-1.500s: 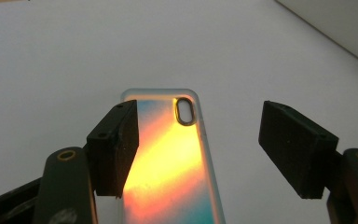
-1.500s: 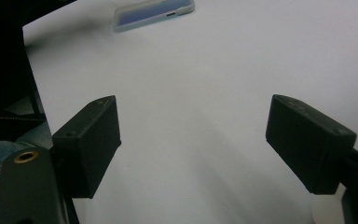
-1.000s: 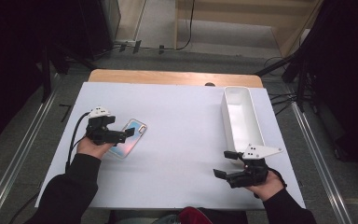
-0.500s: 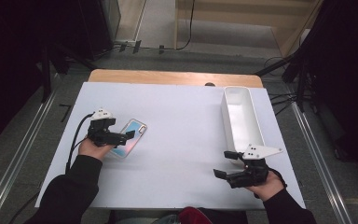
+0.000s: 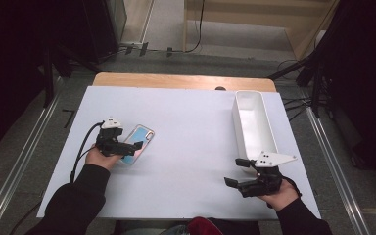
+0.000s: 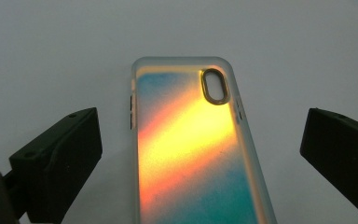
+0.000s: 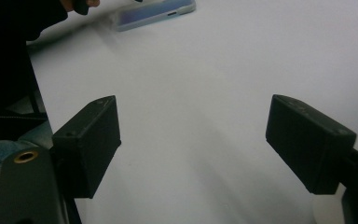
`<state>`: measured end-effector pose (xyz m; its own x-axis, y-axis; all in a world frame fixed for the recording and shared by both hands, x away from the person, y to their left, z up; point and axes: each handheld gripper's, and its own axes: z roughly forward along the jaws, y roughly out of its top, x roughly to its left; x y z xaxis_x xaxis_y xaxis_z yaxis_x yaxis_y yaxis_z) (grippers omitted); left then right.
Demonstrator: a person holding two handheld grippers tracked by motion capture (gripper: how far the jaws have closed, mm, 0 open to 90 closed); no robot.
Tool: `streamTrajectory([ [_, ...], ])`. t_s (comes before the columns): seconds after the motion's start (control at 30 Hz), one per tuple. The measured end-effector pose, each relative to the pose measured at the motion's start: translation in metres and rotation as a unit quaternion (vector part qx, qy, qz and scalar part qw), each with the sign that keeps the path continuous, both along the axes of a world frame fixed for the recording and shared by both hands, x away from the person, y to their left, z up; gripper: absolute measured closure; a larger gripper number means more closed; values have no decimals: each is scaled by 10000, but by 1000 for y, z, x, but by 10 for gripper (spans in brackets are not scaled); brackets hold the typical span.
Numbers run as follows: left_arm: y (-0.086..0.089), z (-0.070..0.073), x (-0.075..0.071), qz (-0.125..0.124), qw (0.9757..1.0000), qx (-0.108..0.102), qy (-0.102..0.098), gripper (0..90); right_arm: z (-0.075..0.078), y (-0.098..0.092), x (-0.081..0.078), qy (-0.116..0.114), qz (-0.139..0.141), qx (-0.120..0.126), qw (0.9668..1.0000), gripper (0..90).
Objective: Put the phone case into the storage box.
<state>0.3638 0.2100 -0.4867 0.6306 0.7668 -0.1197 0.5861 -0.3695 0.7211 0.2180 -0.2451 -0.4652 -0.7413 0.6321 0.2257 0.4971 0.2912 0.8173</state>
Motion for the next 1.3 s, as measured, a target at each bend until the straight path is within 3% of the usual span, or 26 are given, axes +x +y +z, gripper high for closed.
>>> streamTrajectory([
  [0.1,-3,-4,0,-25,9999,95,105,0,0,0,0,-1,-2,-6,10000,164],
  [0.53,-5,-16,-1,-109,9992,315,217,0,0,0,0,3,-11,5,10000,164],
  [0.73,-6,-18,-3,-128,9992,372,88,0,0,0,0,42,-6,-2,10000,164],
  [0.77,-8,-20,-5,-185,9983,555,-41,0,0,1,0,40,-19,2,10000,164],
  [0.8,-8,-20,-5,-185,9983,555,-41,0,0,1,0,38,-18,3,10000,164],
  [0.9,-14,-22,-8,-191,9960,851,-179,0,0,1,0,35,-18,-3,10000,164],
  [1.3,-14,-21,-9,-99,9960,874,-174,18,-1,1,0,24,-10,-25,10000,164],
])
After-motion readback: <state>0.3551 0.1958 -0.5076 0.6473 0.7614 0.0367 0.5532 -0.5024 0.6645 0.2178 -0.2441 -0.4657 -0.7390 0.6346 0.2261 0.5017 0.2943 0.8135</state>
